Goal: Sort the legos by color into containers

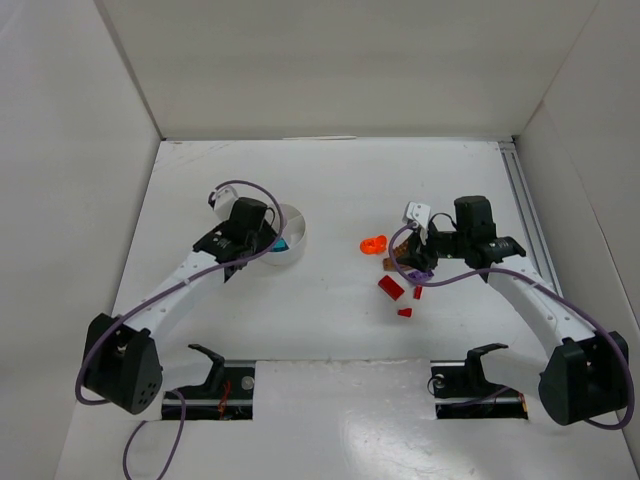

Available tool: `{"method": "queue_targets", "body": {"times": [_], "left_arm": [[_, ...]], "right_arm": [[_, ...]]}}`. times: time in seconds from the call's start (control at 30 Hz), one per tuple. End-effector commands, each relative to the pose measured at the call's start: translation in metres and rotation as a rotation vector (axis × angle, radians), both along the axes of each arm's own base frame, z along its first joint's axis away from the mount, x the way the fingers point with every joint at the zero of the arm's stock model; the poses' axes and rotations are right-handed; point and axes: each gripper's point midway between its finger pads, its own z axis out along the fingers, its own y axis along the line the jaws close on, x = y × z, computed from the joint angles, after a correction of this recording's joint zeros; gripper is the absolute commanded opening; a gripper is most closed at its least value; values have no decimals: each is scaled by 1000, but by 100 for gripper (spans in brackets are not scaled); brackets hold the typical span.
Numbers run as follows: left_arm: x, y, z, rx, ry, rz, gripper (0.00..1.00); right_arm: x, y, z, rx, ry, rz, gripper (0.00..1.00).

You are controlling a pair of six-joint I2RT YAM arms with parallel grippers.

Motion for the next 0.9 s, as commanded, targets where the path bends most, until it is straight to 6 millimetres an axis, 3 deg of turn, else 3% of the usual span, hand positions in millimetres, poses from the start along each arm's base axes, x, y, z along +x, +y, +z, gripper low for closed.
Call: {"method": "queue_targets", "body": {"times": [0.0, 0.1, 0.37, 0.47, 0.53, 0.63, 0.77, 0.83, 0.87], "left_arm": [[-1, 4, 16, -12, -51, 11, 43], [-2, 7, 18, -6, -54, 18, 46], [-10, 15, 49, -11, -114, 28, 60], [-12, 19, 67, -14, -170, 22, 75], [-16, 23, 75, -11, -191, 24, 97], [-23, 28, 75, 0, -184, 32, 100], [-32, 43, 57, 26, -123, 70, 100], [-36, 50, 44, 29, -93, 81, 100], [-37, 48, 38, 7, -79, 69, 100]], "right_arm": [[6, 2, 21, 19, -56, 12, 21], [6, 2, 23, 21, -65, 12, 21], [9, -2, 24, 3, -79, -11, 21], [11, 3, 30, 7, -101, -6, 21], [19, 9, 42, -13, -139, -19, 21], [23, 39, 61, -34, -200, 34, 21], [34, 79, 79, -42, -247, 121, 21], [33, 104, 67, -106, -238, 196, 21], [40, 117, 86, -109, -288, 209, 21]]}}
